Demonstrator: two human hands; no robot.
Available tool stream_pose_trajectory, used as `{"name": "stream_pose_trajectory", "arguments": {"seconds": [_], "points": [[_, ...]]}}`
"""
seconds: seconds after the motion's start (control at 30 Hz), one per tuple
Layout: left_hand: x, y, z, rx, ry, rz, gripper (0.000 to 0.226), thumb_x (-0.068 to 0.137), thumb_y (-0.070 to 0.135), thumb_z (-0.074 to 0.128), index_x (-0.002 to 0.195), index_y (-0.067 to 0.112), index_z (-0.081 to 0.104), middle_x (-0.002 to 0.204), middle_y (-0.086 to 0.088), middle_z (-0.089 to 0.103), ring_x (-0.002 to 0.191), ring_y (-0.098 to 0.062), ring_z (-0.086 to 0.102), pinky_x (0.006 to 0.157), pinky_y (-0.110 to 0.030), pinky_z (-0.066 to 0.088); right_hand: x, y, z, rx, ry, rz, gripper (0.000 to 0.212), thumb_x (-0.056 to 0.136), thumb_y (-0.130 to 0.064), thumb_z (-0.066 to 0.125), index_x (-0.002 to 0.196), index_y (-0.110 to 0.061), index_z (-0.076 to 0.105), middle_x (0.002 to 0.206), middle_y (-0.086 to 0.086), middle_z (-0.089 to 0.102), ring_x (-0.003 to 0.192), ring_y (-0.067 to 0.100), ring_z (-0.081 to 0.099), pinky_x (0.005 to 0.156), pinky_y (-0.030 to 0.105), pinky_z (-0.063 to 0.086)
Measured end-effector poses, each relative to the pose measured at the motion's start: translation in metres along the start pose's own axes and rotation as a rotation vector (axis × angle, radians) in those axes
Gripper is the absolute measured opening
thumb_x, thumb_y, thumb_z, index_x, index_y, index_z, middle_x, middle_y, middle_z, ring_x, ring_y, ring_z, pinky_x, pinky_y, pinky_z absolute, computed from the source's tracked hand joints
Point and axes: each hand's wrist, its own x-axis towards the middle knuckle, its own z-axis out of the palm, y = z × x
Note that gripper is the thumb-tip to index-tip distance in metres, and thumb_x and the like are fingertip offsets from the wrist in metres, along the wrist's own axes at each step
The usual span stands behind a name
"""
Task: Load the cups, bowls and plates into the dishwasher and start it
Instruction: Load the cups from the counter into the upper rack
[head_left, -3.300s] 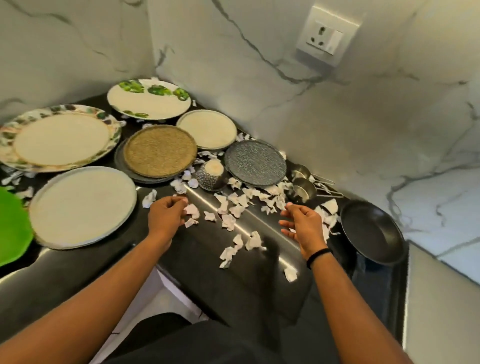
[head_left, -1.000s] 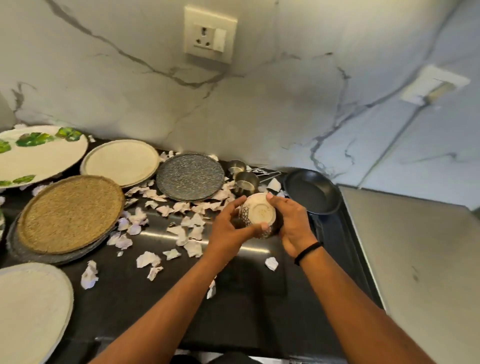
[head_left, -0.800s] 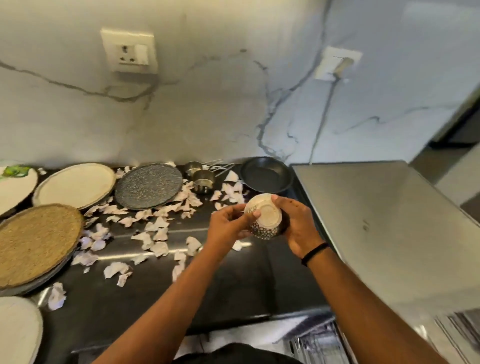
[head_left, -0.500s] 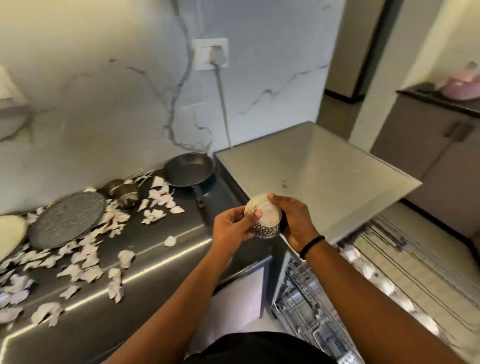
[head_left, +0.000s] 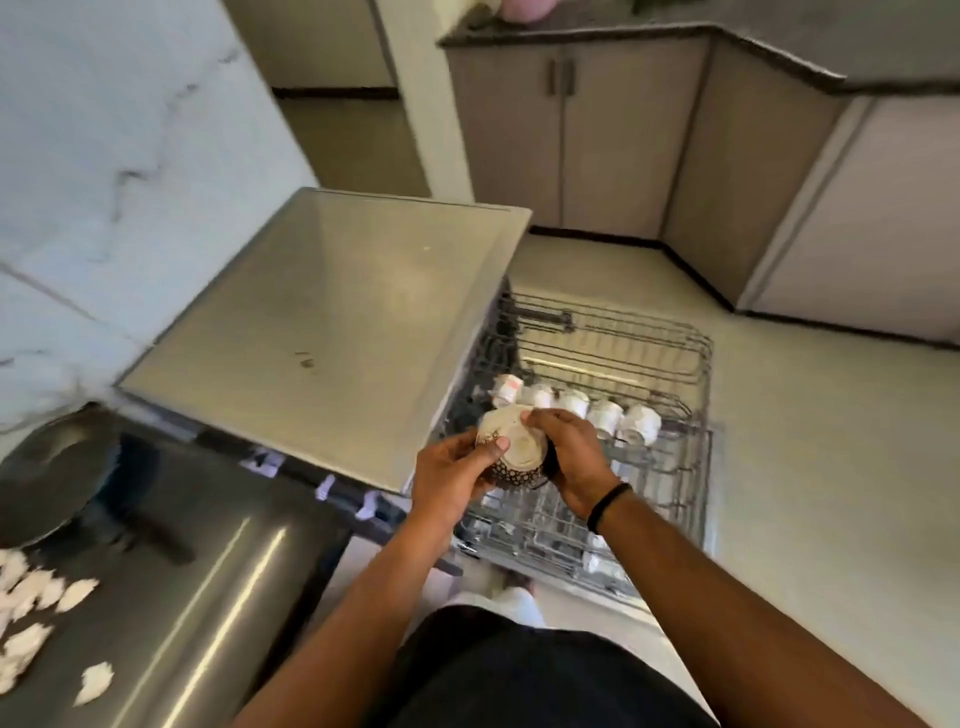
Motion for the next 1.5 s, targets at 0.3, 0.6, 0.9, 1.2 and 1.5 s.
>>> {"name": "stream_pose_trajectory", "arguments": {"seconds": [0.3, 0.6, 0.9, 1.2, 1.5], "points": [[0.093, -0.036, 0.070, 0.156, -0.280, -0.240, 0.023, 0.080, 0.018, 0.083, 0.100, 0.014, 0.073, 0.098, -0.007, 0.077, 0.093, -0.018, 0.074, 0.072, -0.031, 0.061, 0.045, 0.004, -0.090, -0.098, 0.172, 0.164, 0.018, 0.090, 0.002, 0.056, 0.104, -0.003, 0.067, 0.083, 0.011, 0.065, 0.064, 0.017, 0.065, 0.058, 0.035, 0.055], [0.195, -0.087, 0.099, 0.377, -0.414, -0.413, 0.018, 0.082, 0.021, 0.082, 0.096, 0.016, 0.071, 0.097, -0.003, 0.074, 0.092, -0.017, 0.070, 0.083, -0.042, 0.062, 0.117, 0.035, -0.121, -0.161, 0.272, 0.444, 0.035, 0.079, 0.008, 0.075, 0.112, 0.001, 0.064, 0.089, 0.017, 0.069, 0.068, 0.021, 0.063, 0.066, 0.031, 0.055], [0.226, -0.131, 0.125, 0.259, -0.337, -0.590, 0.051, 0.083, 0.023, 0.081, 0.129, 0.008, 0.064, 0.127, -0.012, 0.068, 0.108, -0.025, 0.069, 0.086, -0.038, 0.061, 0.168, 0.058, -0.141, -0.357, 0.355, 0.479, 0.020, 0.079, 0.000, 0.079, 0.095, -0.010, 0.072, 0.093, 0.007, 0.075, 0.081, 0.018, 0.070, 0.069, 0.026, 0.058], [0.232, -0.169, 0.158, 0.507, -0.145, -0.385, 0.034, 0.085, 0.042, 0.076, 0.106, 0.015, 0.077, 0.085, 0.000, 0.077, 0.080, -0.021, 0.074, 0.077, -0.048, 0.062, 0.228, 0.081, -0.168, -0.498, 0.332, 0.537, 0.024, 0.081, 0.003, 0.071, 0.090, -0.020, 0.072, 0.101, 0.010, 0.074, 0.097, 0.029, 0.071, 0.092, 0.049, 0.057], [0.224, -0.171, 0.170, 0.712, -0.102, -0.231, 0.032, 0.089, 0.017, 0.074, 0.120, 0.008, 0.072, 0.107, -0.010, 0.076, 0.094, -0.023, 0.072, 0.084, -0.030, 0.054, 0.231, 0.093, -0.169, -0.702, 0.318, 0.457, 0.033, 0.089, -0.013, 0.069, 0.122, -0.010, 0.067, 0.112, 0.003, 0.070, 0.097, 0.019, 0.063, 0.075, 0.021, 0.048]]}}
